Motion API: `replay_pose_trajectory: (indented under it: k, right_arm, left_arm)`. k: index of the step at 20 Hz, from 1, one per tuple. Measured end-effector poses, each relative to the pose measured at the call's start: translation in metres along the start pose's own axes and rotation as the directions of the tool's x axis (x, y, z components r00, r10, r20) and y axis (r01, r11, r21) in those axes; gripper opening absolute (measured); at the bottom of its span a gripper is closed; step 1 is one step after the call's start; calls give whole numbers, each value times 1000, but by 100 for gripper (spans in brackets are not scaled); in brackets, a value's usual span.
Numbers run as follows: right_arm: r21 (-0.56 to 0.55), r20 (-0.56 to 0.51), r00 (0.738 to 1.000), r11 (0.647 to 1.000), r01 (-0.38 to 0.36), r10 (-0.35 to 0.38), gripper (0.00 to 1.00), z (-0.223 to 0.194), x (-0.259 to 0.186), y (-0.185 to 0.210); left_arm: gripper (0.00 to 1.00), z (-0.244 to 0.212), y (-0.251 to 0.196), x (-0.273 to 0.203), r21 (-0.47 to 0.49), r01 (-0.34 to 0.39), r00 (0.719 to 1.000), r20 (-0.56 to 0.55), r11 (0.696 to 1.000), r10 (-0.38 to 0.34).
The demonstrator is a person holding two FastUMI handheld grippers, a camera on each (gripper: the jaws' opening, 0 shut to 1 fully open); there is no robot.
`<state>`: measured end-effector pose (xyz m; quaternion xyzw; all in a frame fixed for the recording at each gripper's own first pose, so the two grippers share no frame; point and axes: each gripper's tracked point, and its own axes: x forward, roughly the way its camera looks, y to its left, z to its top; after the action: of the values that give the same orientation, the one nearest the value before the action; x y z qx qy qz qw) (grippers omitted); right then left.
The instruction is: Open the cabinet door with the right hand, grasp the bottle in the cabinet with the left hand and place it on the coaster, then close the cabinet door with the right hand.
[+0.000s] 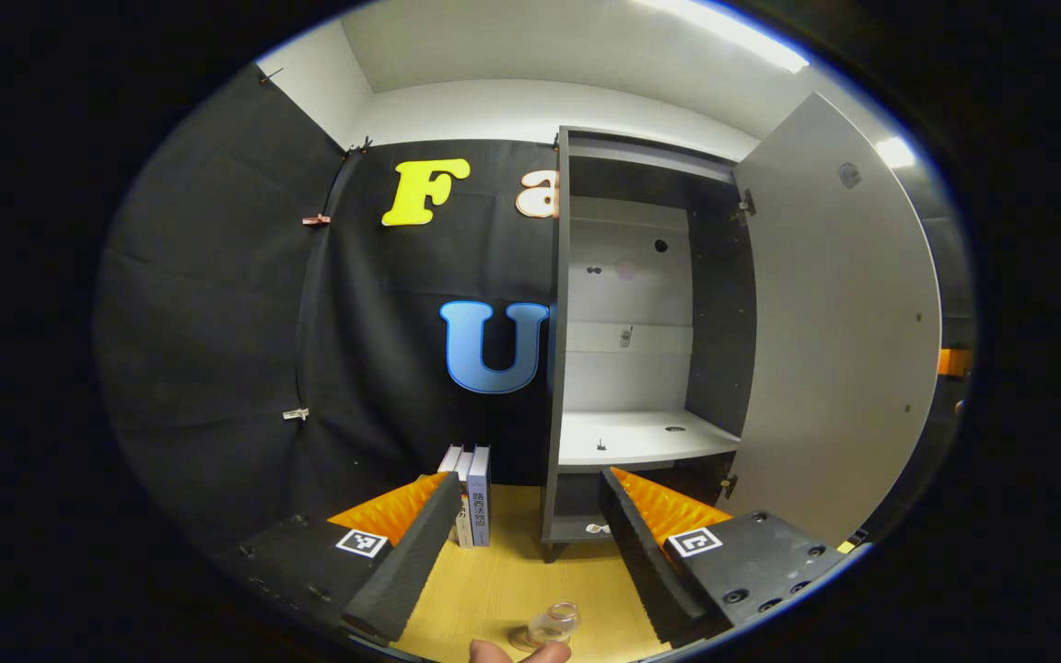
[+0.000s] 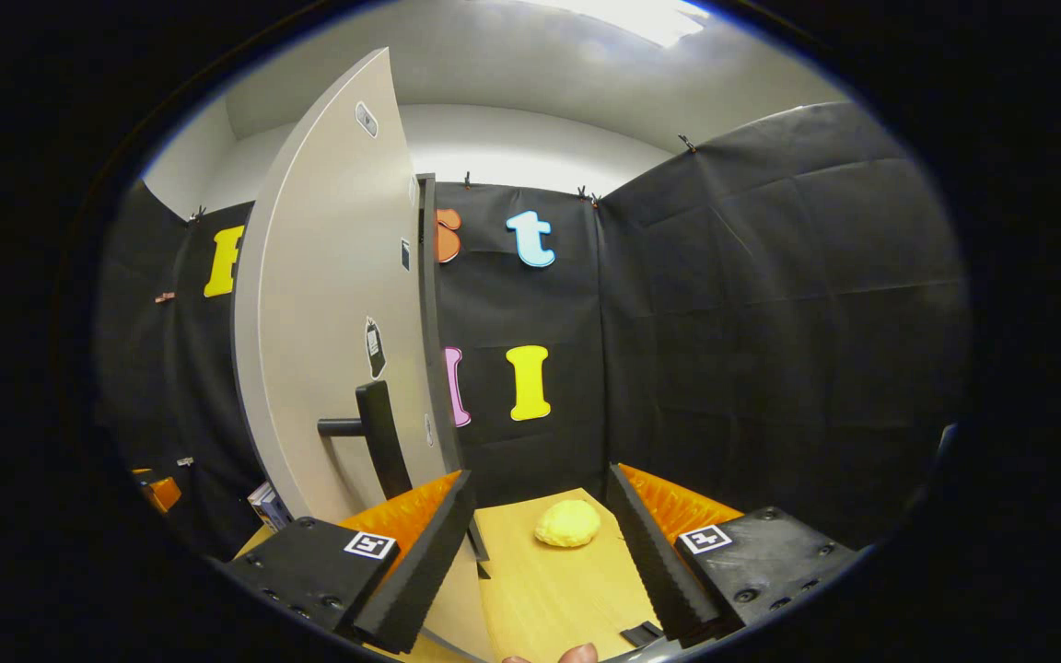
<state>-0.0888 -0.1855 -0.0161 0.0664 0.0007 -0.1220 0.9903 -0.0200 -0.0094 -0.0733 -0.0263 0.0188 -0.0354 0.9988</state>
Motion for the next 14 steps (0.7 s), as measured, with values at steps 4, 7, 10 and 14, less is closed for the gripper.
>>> replay_pose_trajectory:
  k: [4,7,10,14]
  right_arm:
    - [10,-10,998,998,-60,60,98,-6,-3,32]
    - [28,-23,993,993,-113,113,98,-9,-6,57]
    - [45,-28,986,986,-161,162,98,-13,-6,84]
    - [58,-42,970,970,-237,240,98,-20,-6,125]
  left_arm:
    - [95,-4,-4,-4,1,17,1000,-6,1000,-17]
    - [92,-3,-3,-7,13,21,1000,-1,1000,-21]
    - [92,-2,-3,-11,29,23,1000,-1,999,-23]
    - [95,-1,-3,-16,53,22,1000,-6,998,-22]
